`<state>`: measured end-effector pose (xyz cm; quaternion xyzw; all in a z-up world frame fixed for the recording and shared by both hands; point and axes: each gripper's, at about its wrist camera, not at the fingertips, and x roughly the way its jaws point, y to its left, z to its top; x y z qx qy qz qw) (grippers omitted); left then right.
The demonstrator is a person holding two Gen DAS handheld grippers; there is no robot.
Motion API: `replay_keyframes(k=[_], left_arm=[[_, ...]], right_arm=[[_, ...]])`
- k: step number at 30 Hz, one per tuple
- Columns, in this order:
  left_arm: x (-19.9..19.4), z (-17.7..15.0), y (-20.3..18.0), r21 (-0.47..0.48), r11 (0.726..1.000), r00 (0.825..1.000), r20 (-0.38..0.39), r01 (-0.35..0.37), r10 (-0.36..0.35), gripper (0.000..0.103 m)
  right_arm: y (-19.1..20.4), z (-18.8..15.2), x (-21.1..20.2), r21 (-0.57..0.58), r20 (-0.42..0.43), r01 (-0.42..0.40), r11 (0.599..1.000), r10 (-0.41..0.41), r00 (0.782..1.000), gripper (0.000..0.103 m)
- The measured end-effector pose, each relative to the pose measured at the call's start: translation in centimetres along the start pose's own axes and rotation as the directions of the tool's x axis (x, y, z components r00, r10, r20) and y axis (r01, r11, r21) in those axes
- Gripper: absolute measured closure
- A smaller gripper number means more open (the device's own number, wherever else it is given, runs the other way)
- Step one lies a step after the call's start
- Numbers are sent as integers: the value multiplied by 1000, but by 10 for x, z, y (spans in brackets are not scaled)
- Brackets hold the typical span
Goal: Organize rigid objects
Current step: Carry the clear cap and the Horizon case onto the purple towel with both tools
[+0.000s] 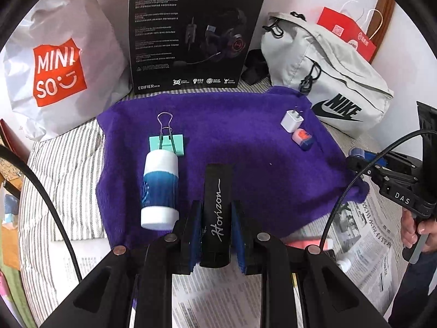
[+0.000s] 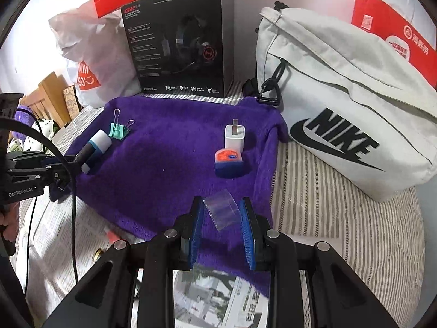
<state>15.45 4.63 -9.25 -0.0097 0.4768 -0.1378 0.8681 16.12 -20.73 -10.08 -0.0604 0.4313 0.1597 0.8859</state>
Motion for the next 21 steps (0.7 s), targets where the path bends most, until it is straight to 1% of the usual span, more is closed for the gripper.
replay_keyframes(k=[11,18,21], left_arm=[[33,12,8,-15,1000,999,-55,1,-2,82],[49,15,12,-18,1000,996,-83,-18,16,82],[53,15,14,-13,999,995,-90,-37,36,82]], right_arm=[[4,10,41,-21,-63,-3,1000,1,998,76],[6,12,60,-36,-95,4,999,-8,995,76],[6,12,65,-38,-102,8,999,-11,995,76]])
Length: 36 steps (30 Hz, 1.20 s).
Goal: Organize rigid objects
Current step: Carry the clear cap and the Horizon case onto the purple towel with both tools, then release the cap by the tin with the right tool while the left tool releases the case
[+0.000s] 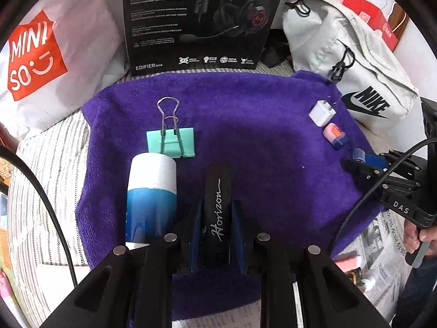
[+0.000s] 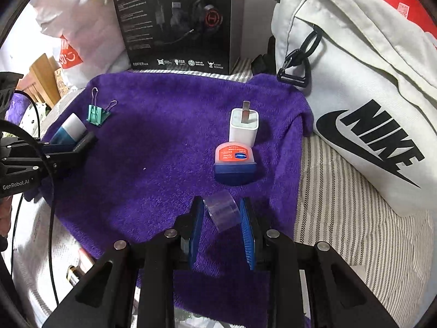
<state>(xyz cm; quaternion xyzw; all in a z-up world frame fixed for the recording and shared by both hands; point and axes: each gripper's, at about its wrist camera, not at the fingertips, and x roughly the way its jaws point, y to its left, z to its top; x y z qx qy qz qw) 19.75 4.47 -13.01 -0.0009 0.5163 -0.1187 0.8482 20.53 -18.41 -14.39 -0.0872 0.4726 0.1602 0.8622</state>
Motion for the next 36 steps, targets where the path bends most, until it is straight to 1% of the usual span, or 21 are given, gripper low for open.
replay_keyframes(k=[3,13,18,23,25,27,28,29,31,32,33,36], left_arm=[[3,1,2,1,1000,1000,-4,-19,19,82],[8,6,3,21,999,999,-16,-38,38,82],[9,7,0,44,997,998,-28,-60,61,81],[8,6,-1,42,997,997,-32,-71,73,81],[8,6,-2,44,996,997,-35,-72,74,80],[7,4,-4,49,996,997,-40,-70,72,74],[7,3,-5,51,996,997,-42,-68,70,70],[6,2,-6,53,996,997,-45,-68,70,69],[5,-1,-8,56,996,996,-50,-74,77,65],[5,-1,-9,57,995,995,-52,-76,79,65],[4,-3,-9,55,996,995,-55,-77,80,65],[-4,-7,-8,33,997,996,-59,-72,74,65]], right_arm=[[-3,0,3,5,-6,4,1000,-4,1000,76],[1,7,12,-13,-8,12,1000,-12,1000,76],[2,7,14,-22,-4,13,1000,-13,1000,76],[2,8,15,-22,-4,11,1000,-11,1000,76],[1,7,15,-22,-7,10,1000,-10,1000,75],[1,6,14,-24,-11,6,1000,-6,1000,75],[1,6,13,-26,-13,5,1000,-5,1000,75],[1,5,12,-29,-17,3,1000,-3,1000,74],[2,3,9,-31,-19,0,1000,-1,1000,68],[2,2,7,-31,-17,2,1000,-2,1000,66],[2,1,4,-28,-16,3,1000,-3,1000,61],[0,-4,-4,-13,-15,-15,1000,15,1000,61]])
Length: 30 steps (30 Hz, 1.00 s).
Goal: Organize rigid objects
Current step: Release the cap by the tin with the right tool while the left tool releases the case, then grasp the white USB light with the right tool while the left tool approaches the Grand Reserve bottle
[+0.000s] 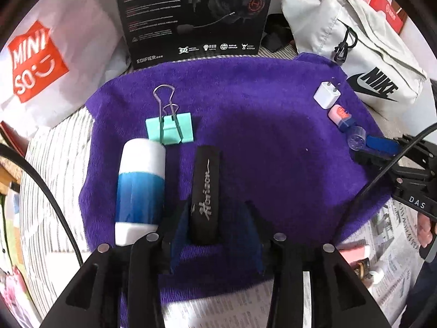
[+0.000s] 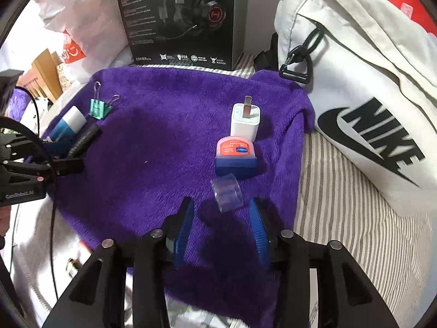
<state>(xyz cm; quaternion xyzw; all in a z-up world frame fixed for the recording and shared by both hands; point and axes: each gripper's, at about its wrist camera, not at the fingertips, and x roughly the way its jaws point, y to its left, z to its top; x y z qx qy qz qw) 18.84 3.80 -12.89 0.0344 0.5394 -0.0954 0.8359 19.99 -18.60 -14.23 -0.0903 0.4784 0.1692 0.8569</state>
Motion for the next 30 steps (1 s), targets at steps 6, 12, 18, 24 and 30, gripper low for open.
replay_keyframes(k=[6,12,18,24,30], left_arm=[[-35,-13,-12,13,1000,998,57,6,-7,65],[-59,-36,-30,48,999,995,92,22,-26,62],[-71,-61,-32,28,999,994,101,38,-41,62],[-75,-75,-36,13,998,993,105,56,-57,62],[-76,-90,-37,7,998,994,98,55,-55,58]], right_arm=[[-2,-18,-36,15,44,4,1000,-5,999,60],[6,-53,-72,1,74,-13,1000,13,997,60],[26,-97,-88,-5,56,-64,998,64,996,60],[51,-125,-83,-26,23,-101,995,101,995,60],[65,-127,-76,-9,24,-106,994,106,994,60]])
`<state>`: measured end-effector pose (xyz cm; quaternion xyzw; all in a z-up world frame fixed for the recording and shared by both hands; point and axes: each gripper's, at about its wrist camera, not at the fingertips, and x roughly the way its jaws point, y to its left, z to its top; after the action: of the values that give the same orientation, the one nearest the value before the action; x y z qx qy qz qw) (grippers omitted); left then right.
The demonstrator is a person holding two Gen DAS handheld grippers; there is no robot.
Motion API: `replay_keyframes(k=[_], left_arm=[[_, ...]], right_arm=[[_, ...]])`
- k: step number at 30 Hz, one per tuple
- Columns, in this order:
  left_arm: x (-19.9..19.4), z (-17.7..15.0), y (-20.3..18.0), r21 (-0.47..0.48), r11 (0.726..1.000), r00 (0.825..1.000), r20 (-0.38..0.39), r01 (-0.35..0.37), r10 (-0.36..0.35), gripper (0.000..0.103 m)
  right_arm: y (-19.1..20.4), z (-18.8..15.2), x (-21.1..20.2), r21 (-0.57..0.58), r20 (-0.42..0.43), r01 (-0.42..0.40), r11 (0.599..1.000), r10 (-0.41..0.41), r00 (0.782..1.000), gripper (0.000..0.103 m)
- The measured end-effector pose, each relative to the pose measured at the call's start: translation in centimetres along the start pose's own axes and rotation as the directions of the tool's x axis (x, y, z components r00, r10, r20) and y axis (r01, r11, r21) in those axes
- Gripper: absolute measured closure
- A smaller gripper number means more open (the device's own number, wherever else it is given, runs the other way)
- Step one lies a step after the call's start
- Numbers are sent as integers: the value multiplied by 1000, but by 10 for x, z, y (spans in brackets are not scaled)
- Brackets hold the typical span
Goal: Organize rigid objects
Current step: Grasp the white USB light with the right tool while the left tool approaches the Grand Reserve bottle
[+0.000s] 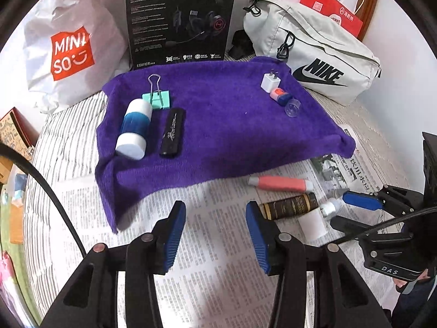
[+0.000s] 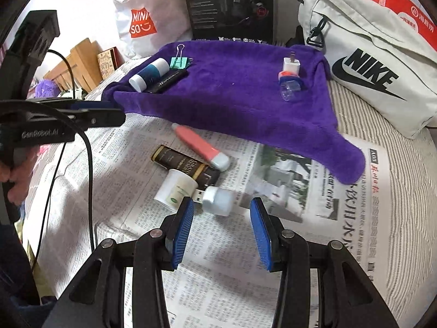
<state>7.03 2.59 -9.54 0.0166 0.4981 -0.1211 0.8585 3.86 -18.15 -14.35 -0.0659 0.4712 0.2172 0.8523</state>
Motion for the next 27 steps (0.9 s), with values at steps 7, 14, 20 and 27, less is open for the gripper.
replay_keyframes(k=[7,14,20,27], left_arm=[[1,-9,8,-16,1000,1000,-12,2,-2,58],[1,-11,13,-30,1000,1000,-10,8,-8,58],[1,-15,15,-35,999,1000,-10,13,-13,58],[1,-20,17,-37,999,1000,-5,25,-25,58]], right_arm=[[9,2,10,7,-6,44,999,-44,999,60],[17,5,17,26,-11,66,997,-66,998,60],[18,1,23,23,6,105,994,-105,994,67],[0,0,12,49,10,118,992,-119,993,67]])
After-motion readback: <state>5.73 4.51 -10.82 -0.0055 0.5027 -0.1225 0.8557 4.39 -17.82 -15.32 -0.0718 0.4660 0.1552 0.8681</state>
